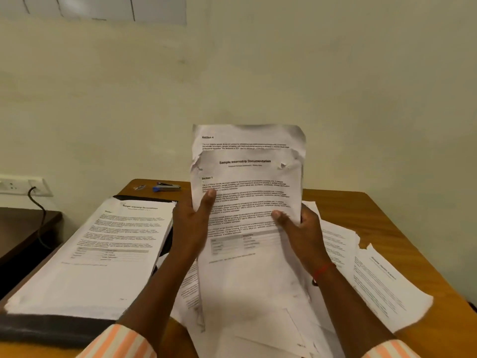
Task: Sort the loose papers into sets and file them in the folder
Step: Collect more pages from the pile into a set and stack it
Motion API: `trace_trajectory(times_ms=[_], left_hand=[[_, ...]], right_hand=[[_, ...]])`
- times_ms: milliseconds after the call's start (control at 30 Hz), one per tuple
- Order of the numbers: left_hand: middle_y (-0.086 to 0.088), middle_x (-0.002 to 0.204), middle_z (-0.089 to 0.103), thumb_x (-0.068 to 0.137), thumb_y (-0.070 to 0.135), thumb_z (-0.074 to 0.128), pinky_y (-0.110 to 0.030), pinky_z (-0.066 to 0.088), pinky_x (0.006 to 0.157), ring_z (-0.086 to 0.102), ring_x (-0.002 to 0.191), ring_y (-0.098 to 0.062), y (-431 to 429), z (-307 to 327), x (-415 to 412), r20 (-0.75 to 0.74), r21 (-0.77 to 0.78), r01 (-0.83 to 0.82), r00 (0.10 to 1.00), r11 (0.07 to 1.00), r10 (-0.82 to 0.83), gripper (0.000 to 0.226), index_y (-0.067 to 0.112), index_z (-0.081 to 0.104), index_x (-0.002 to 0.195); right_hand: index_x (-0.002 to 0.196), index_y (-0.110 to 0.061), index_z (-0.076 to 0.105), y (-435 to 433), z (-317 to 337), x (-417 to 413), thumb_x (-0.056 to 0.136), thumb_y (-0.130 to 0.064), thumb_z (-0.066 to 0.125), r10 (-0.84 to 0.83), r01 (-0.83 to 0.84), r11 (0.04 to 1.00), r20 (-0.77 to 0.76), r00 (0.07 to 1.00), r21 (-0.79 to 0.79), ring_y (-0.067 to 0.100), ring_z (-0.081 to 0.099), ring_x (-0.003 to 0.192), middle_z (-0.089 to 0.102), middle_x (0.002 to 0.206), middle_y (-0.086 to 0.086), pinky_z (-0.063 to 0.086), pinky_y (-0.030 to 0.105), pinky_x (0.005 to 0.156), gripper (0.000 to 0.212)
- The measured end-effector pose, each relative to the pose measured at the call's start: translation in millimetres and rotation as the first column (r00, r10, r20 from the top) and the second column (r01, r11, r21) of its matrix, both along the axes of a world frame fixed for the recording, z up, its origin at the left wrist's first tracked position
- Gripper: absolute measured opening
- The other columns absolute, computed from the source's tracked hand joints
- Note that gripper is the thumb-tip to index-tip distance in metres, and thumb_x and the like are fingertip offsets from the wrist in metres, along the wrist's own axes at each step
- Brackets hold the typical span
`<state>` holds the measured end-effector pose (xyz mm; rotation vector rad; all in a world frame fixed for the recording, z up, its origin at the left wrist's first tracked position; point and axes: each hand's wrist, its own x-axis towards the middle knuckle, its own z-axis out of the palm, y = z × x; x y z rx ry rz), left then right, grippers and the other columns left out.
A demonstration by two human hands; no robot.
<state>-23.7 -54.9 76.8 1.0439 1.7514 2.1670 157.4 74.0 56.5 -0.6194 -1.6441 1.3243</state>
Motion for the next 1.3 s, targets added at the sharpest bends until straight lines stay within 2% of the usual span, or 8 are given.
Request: trace_trajectory(times_ms=[200,333,500,667,867,1000,1100,1300], left_hand=[[0.012,0.096,0.070,0.095,0.046,0.062,-0.020,0.058,0.064,0.071,0.086,-0.002,-25.5,53.7,18.1,-0.169,0.124,-0.062,0.982,0.990,0.083,0.015,0.038,0.053,0.104],[0.011,0.090,0.067,0.090,0.052,0.064,-0.022,0.058,0.061,0.070,0.080,-0.004,-38.9,50.0,29.1,-0.241,0.133,-0.117,0.959,0.984,0.147,0.025,0.034,0.050,0.101],[0.013,0.110,0.070,0.088,0.054,0.068,-0.017,0.058,0.074,0.068,0.099,0.000,-44.8,-11.1,34.9,-0.137,0.028,-0.091,0.986,0.995,0.094,0.048,0.027,0.058,0.127],[0.017,0.105,0.070,0.087,0.039,0.072,-0.010,0.053,0.068,0.066,0.094,0.009,-52.9,-33.5,37.6,-0.051,-0.038,-0.073,0.996,0.997,0.071,0.033,0.032,0.061,0.118],[0.021,0.096,0.072,0.087,0.038,0.074,-0.012,0.055,0.067,0.068,0.090,0.007,-60.2,-43.7,38.9,-0.044,-0.083,-0.052,0.998,0.995,0.049,0.023,0.042,0.062,0.107],[0.018,0.101,0.074,0.084,0.056,0.073,-0.017,0.057,0.070,0.070,0.094,0.001,-63.1,-53.1,34.2,-0.033,-0.151,0.015,0.999,0.988,-0.020,0.036,0.038,0.063,0.113],[0.022,0.095,0.073,0.090,0.036,0.074,-0.012,0.055,0.066,0.069,0.090,0.007,-62.9,-33.3,22.9,-0.037,-0.174,0.063,0.997,0.983,-0.071,0.024,0.040,0.062,0.109],[-0.002,0.110,0.077,0.089,0.020,0.075,-0.048,0.058,0.090,0.075,0.099,-0.024,-53.1,-18.7,-23.7,0.256,-0.272,0.284,0.942,0.919,-0.215,0.033,0.017,0.068,0.121]], right_hand=[[0.114,-0.016,0.069,-28.0,42.0,5.6,0.087,-0.019,0.075,-0.055,0.063,0.997,-0.161,0.985,0.049,0.016,0.073,0.098,0.076,0.106,-0.004,0.061,0.031,0.078,0.028],[0.115,-0.015,0.068,-46.6,36.9,12.2,0.086,-0.014,0.075,0.007,-0.007,1.000,-0.202,0.979,0.000,0.016,0.073,0.098,0.076,0.106,-0.002,0.060,0.027,0.078,0.030],[0.114,-0.028,0.068,-61.5,-13.2,8.7,0.086,-0.020,0.078,0.027,-0.034,0.994,-0.073,0.997,-0.101,0.015,0.071,0.104,0.076,0.109,-0.007,0.059,0.029,0.081,0.031],[0.128,-0.027,0.063,-61.0,-33.6,9.8,0.083,-0.032,0.080,0.001,0.000,0.998,0.016,1.000,-0.057,0.009,0.066,0.111,0.072,0.119,-0.010,0.055,0.037,0.097,0.048],[0.125,-0.034,0.058,-65.2,-41.3,15.6,0.085,-0.028,0.079,-0.056,0.054,0.998,0.065,0.996,0.031,-0.004,0.060,0.113,0.065,0.122,-0.018,0.050,0.015,0.092,0.045],[0.134,-0.028,0.057,-64.3,-55.7,14.2,0.086,-0.044,0.075,0.044,-0.052,0.998,0.258,0.965,0.022,0.013,0.059,0.123,0.065,0.129,-0.008,0.049,0.034,0.105,0.054],[0.131,-0.029,0.059,-56.5,-46.7,15.6,0.089,-0.033,0.075,0.052,-0.070,0.995,0.234,0.971,0.066,0.010,0.060,0.121,0.065,0.128,-0.009,0.049,0.030,0.103,0.045],[0.132,-0.026,0.064,-39.7,-32.6,33.6,0.092,-0.040,0.071,0.400,-0.393,0.913,0.430,0.809,-0.108,0.007,0.066,0.115,0.070,0.124,-0.012,0.051,0.029,0.100,0.043]])
